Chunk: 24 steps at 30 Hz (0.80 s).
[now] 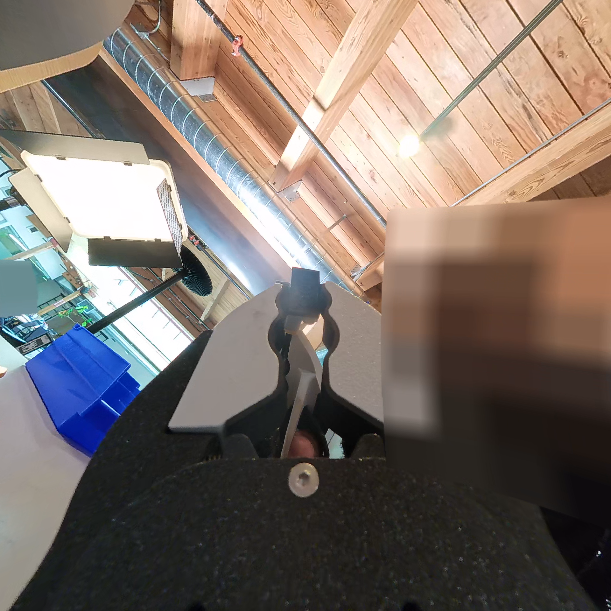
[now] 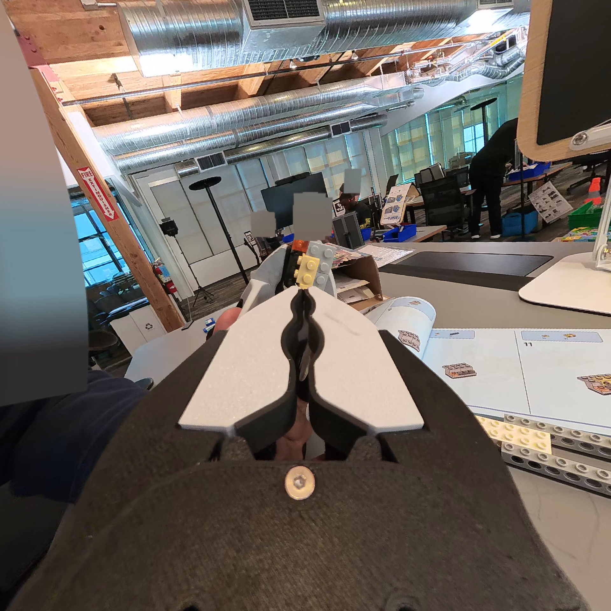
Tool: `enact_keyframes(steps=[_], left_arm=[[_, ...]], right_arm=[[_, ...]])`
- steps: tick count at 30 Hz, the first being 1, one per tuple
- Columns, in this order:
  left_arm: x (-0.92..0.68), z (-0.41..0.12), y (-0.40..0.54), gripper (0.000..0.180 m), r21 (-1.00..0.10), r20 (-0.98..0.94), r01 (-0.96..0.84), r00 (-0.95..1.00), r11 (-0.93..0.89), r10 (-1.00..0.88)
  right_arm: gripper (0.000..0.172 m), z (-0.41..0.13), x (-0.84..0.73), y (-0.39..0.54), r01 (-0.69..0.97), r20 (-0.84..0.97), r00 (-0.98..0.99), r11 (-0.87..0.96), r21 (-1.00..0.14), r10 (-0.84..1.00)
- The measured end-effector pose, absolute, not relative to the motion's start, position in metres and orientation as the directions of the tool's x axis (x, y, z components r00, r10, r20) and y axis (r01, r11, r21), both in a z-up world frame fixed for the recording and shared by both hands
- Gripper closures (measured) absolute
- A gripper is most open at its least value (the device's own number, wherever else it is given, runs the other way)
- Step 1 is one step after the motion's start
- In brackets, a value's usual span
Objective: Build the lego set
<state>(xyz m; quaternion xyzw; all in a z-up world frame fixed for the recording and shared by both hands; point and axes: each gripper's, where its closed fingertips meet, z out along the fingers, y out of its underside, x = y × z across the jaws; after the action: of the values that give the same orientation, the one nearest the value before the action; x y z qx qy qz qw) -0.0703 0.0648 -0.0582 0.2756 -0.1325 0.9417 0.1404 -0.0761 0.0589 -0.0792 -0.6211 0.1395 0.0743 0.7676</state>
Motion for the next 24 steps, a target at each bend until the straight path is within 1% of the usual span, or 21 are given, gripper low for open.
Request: enact_keyframes(steps=[16,24], left_arm=[[-0.0706,-0.0577,0.0618,0.161,-0.204,0.568,-0.342,-0.805,-0.917,0.174],[-0.0701,-0.0581,0.0604,0.161,-0.239,0.577,-0.319,-0.806,-0.917,0.130]], right_arm=[[0.172,-0.0792,-0.0753,0.0581,-0.293,-0.305,0.952,0.187,-0.938,-0.035],[0.172,-0.0795,-0.0745,0.0577,-0.289,-0.299,0.954,0.169,-0.942,-0.034]])
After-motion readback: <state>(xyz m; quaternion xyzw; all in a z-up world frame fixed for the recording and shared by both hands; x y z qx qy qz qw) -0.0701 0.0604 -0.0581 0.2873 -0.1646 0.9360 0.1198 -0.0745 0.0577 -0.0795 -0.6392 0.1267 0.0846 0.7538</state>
